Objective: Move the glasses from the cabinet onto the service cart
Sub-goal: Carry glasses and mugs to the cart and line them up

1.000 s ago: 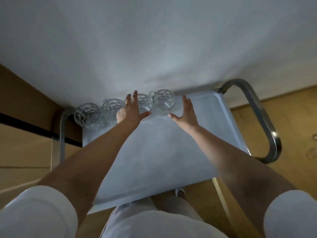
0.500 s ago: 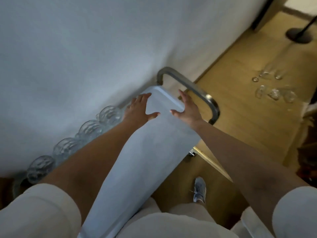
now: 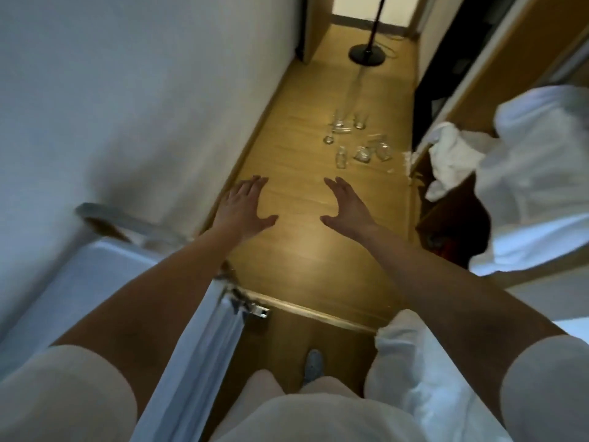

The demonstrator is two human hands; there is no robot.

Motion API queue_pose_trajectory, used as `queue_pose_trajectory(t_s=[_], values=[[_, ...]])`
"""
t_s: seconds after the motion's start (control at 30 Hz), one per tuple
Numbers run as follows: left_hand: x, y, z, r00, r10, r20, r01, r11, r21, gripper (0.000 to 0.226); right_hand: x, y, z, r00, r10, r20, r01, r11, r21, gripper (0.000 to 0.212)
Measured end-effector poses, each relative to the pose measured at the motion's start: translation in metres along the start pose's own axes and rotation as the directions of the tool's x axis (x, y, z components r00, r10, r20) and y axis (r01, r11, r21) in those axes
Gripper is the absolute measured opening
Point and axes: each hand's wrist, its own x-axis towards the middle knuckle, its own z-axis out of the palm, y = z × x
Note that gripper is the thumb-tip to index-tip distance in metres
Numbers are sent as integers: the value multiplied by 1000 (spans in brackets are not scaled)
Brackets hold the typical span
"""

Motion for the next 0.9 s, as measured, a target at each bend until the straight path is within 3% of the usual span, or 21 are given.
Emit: queue_pose_trajectory(t_s=[0.13,0.23,0.53,0.63,0.9], values=[[63,86,36,984,100,146,-109,992,58,86,10,90,-55,997,78,4,-76,980,-183,84],[99,119,53,959,132,251,-157,984,82,83,15,133,-74,990,142,-16,-143,977,-160,83],[252,154,75,930,196,310,-264,945,195,83,88,210,-92,959,281,19,-276,951,-137,86],[320,167,78,923,238,303,-301,937,179,82,152,229,-113,955,297,4,-292,941,-171,86],[521,155,41,900,226,374,-324,919,225,82,371,228,-168,940,341,28,-341,940,-9,93]])
